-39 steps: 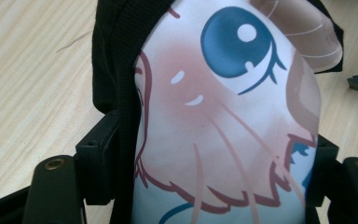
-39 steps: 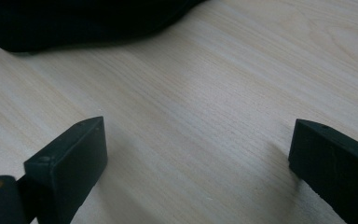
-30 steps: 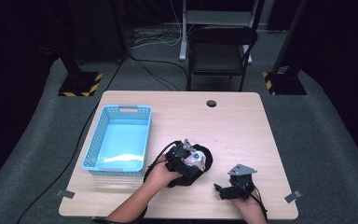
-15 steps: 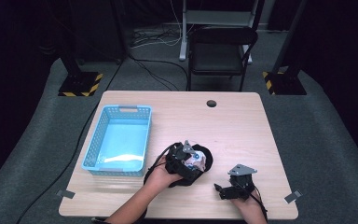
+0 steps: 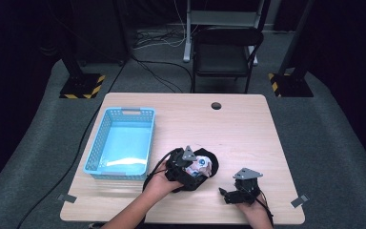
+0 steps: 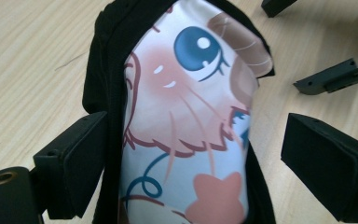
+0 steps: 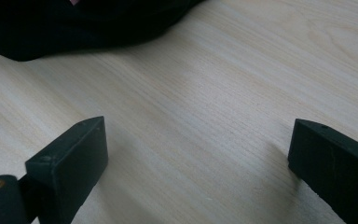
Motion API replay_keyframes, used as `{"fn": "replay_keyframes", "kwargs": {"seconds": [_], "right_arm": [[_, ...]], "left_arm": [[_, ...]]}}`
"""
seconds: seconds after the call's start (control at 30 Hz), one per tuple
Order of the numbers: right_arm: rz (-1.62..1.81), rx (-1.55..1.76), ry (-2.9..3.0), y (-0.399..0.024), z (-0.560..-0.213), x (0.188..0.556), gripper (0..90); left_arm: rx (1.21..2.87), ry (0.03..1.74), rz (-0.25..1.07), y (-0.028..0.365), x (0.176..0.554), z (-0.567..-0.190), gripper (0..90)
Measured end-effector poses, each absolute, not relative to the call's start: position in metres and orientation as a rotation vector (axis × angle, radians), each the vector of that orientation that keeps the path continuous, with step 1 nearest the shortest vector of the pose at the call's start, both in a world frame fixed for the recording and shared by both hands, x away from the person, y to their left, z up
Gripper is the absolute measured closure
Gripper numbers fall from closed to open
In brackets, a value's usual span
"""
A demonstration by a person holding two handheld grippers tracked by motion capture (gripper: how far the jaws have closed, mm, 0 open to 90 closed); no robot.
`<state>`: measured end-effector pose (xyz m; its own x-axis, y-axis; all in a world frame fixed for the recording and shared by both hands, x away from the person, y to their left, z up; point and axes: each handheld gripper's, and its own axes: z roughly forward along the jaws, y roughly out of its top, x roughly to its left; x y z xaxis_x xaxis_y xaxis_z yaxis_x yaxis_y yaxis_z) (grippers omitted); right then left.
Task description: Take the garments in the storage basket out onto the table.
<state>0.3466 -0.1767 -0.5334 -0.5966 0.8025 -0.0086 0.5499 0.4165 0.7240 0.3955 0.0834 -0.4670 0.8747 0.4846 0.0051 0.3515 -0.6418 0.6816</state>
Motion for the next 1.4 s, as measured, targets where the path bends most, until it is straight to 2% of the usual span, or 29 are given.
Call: {"fn": "replay_keyframes", "kwargs": {"seconds": [0.23, 0.83, 1.07, 1.4], "right_arm": [[0.988, 1.163, 2.322, -0.177, -0.533, 0.347, 4.0], [0.988, 1.162, 2.323, -0.177, -0.533, 0.346, 4.0], [0.988, 1.162, 2.324, -0.177, -0.533, 0.347, 3.8], [0.988, 1.162, 2.324, -0.177, -0.533, 0.347, 3.8]], "left_arm": [[2.267, 0.588, 0.232, 0.092, 0.39, -0.454, 8.7], [2.226, 0.601, 0.211, 0.108, 0.388, -0.439, 10.1], [2.207, 0.621, 0.189, 0.116, 0.391, -0.436, 10.6], [2.158, 0.706, 0.225, 0.141, 0.404, -0.431, 10.9]]}}
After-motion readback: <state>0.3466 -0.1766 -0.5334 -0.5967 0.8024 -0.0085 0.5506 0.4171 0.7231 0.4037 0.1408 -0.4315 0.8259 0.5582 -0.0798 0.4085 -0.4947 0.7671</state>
